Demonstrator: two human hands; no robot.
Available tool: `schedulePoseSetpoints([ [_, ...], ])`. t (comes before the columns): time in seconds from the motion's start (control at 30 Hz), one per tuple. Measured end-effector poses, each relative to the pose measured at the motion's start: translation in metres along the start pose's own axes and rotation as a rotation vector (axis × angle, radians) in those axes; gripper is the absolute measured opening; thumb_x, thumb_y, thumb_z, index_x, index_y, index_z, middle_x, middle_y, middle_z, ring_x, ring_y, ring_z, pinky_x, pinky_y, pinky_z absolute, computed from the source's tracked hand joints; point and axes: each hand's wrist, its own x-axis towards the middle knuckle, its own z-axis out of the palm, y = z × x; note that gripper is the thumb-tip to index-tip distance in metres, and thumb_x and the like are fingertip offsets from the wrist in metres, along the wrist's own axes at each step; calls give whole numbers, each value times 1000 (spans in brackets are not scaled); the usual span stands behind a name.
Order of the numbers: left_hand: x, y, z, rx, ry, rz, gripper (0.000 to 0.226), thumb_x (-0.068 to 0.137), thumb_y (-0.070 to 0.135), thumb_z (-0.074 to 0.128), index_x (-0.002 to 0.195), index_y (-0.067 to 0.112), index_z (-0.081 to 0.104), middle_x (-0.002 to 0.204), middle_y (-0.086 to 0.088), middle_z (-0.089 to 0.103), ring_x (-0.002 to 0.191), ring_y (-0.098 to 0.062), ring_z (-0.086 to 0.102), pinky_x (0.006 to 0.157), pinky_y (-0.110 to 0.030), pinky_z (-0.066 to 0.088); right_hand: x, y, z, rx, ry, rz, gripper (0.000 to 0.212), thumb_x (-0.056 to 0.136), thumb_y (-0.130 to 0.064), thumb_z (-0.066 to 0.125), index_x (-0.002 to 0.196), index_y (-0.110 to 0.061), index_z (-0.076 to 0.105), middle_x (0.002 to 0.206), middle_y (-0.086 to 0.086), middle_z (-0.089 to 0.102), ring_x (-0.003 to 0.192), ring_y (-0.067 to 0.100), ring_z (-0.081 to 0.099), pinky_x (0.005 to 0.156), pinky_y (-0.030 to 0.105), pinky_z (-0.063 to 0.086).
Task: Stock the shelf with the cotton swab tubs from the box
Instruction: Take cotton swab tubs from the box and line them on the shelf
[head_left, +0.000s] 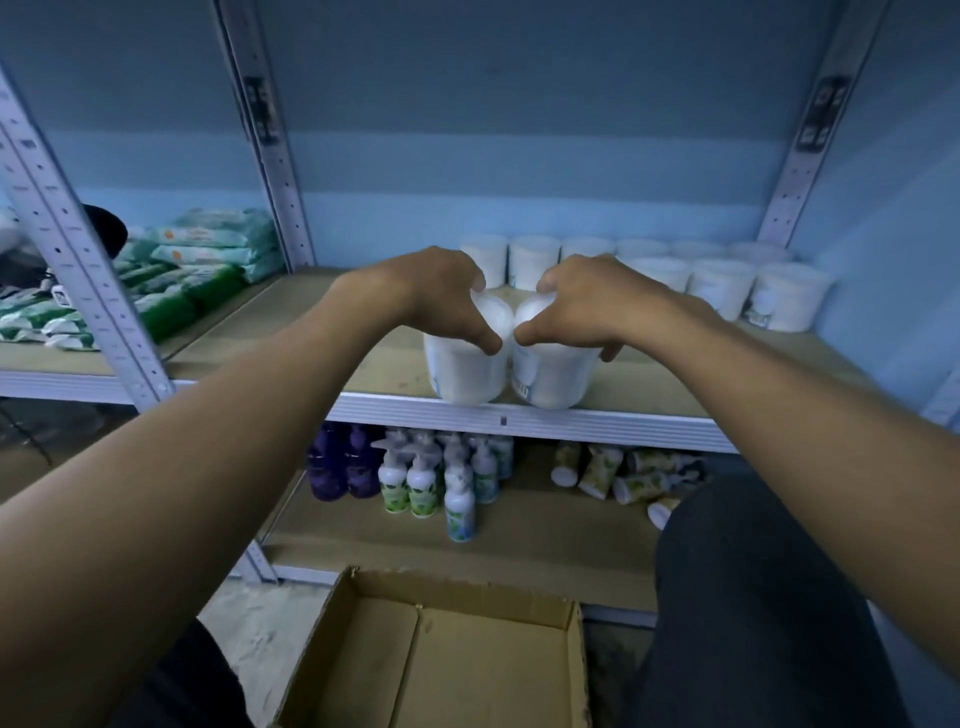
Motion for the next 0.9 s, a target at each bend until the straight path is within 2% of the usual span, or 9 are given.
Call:
schedulePoseSetpoints([
  [0.23, 36, -2, 13, -6, -46, 0, 87, 67, 66, 71, 141, 27, 48, 142, 5, 51, 128, -19, 49, 103, -40, 45, 25, 10, 13, 8, -35, 64, 66, 71, -56, 73, 125, -19, 62, 115, 3, 59, 80, 24, 67, 66, 41, 63],
  [0.4, 46, -8, 22, -41, -48, -2, 82, 72, 63, 70, 142, 29, 46, 145, 6, 49, 131, -18, 48, 103, -35, 42, 33, 15, 18, -3, 7, 32, 60, 77, -56, 72, 121, -17, 65, 113, 6, 58, 77, 20, 64, 74, 40, 61],
  [0.43, 47, -9, 22, -58, -34, 5, 81, 73, 63, 71, 142, 31, 46, 147, 6, 47, 132, -18, 46, 104, -34, 41, 35, 16, 18, 17, 3, 23, 62, 75, -58, 74, 122, -18, 65, 116, 6, 58, 81, 20, 64, 75, 40, 60],
  [0.57, 40, -11, 20, -100, 27, 63, 79, 67, 60, 79, 137, 35, 52, 142, 4, 45, 131, -17, 44, 101, -32, 39, 35, 23, 20, -9, -3, -33, 80, 61, -60, 85, 131, -32, 58, 134, 0, 55, 117, 21, 56, 89, 37, 52],
  [0.67, 33, -11, 21, -62, 43, 107, 64, 66, 54, 83, 125, 38, 61, 134, 9, 53, 123, -14, 49, 95, -31, 43, 25, 28, 28, -80, 42, -85, 68, 67, -43, 88, 128, -35, 59, 130, -1, 53, 121, 23, 50, 80, 35, 43],
  [0.77, 30, -12, 26, -70, 87, 119, 53, 72, 40, 85, 121, 34, 67, 127, 11, 60, 116, -12, 53, 83, -23, 38, 19, 31, 40, -128, 121, -120, 52, 80, -18, 79, 125, -35, 60, 126, 1, 55, 119, 27, 50, 75, 35, 41],
  [0.9, 32, -13, 34, -87, 135, 114, 52, 75, 37, 83, 124, 32, 68, 125, 6, 62, 114, -15, 54, 80, -22, 35, 22, 33, 51, -126, 209, -126, 49, 85, -8, 71, 125, -33, 61, 117, 3, 58, 112, 31, 52, 74, 37, 45],
])
